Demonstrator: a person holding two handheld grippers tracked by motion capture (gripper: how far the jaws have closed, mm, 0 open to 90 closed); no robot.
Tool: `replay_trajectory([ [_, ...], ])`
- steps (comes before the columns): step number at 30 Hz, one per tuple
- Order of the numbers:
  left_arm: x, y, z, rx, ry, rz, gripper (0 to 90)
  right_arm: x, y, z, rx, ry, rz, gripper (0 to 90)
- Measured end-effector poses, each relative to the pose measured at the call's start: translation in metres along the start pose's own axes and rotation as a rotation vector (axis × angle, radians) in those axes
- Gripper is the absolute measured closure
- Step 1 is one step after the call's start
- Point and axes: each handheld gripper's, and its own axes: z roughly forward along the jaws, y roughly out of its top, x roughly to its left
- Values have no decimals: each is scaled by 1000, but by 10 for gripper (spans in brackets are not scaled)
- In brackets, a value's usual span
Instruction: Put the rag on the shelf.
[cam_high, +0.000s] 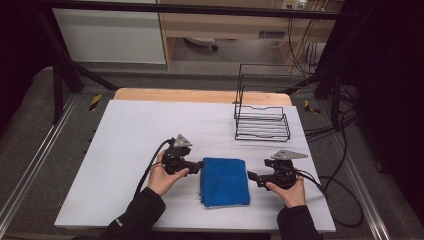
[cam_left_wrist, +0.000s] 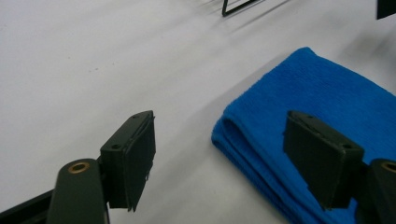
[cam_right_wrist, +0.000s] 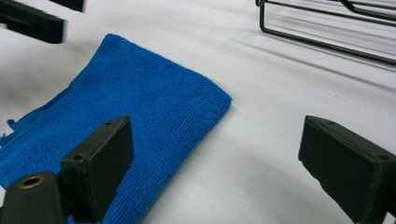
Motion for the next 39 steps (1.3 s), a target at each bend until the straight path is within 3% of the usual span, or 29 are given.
replay_trajectory([
  [6,4,2,23,38,6,-28,374,-1,-3,0,5,1,-5,68],
  [10,6,0,29,64,7,-22,506,-2,-3,2,3,4,-8,78],
  [16,7,-2,36,95,-45,-48,653,-2,-2,3,0,0,3,95],
  [25,1,-6,37,109,-63,-20,727,-2,10,12,15,4,7,116],
  [30,-2,-6,37,107,-76,-26,795,-6,17,26,20,-11,20,236],
  [34,-3,-8,37,103,-75,-23,813,-9,20,40,57,-40,10,373],
  [39,-3,-8,37,101,-71,-8,820,-12,21,56,97,-45,28,482],
])
